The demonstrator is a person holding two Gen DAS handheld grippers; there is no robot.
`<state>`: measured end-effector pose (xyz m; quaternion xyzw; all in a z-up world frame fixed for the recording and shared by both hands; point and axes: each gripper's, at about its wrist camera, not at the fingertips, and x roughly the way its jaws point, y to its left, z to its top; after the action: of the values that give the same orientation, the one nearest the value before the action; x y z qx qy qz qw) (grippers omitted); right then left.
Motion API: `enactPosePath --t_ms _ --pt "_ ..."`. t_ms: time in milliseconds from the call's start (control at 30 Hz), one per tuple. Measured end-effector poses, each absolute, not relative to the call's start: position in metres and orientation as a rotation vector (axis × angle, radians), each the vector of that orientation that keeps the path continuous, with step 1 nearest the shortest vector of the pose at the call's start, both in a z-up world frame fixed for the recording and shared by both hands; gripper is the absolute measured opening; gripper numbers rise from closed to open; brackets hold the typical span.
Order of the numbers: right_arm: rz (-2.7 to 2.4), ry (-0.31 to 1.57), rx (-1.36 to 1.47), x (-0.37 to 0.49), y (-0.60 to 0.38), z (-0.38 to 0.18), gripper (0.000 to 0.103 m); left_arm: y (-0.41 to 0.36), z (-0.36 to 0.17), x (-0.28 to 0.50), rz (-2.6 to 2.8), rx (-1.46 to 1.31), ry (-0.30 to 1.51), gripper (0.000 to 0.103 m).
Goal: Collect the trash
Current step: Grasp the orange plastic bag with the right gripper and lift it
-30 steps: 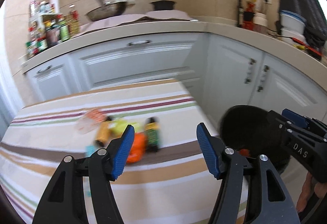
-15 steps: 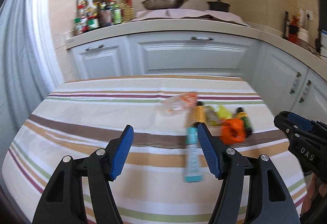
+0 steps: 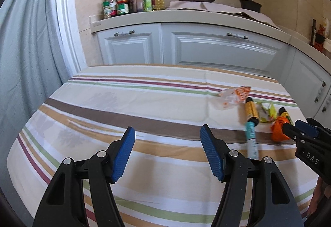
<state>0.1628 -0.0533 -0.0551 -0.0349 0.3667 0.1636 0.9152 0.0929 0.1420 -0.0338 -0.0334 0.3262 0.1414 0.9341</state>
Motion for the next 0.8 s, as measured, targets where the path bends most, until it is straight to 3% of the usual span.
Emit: enactPosePath --t_ms 133,200,333,433,467,800 --pt "0.336 0.776 -0.092 0.169 -0.045 -0.060 0.044 0.149 -0.038 0.094 0.289 -0.083 0.681 0.064" --pt "0.333 0.784 -0.097 0.172 -0.042 -0.062 0.052 0.150 -0.039 0.094 0.285 -0.086 0.685 0.065" --pt "0.318 0.788 -0.125 0.174 -0.039 -0.064 0.052 0.149 -0.043 0.096 0.274 -0.089 0.694 0.065" --pt "0.305 0.790 -0.141 0.175 -0.039 -0.066 0.047 0.148 -0.044 0.098 0.267 -0.087 0.700 0.065" --pt "0.296 0.788 -0.151 0.175 -0.039 -0.066 0.042 0.148 -0.044 0.099 0.263 -0.088 0.702 0.065" --pt "0.298 0.733 -0.121 0.170 -0.049 -0.052 0.040 0.138 -0.045 0.103 0.240 -0.088 0.714 0.065"
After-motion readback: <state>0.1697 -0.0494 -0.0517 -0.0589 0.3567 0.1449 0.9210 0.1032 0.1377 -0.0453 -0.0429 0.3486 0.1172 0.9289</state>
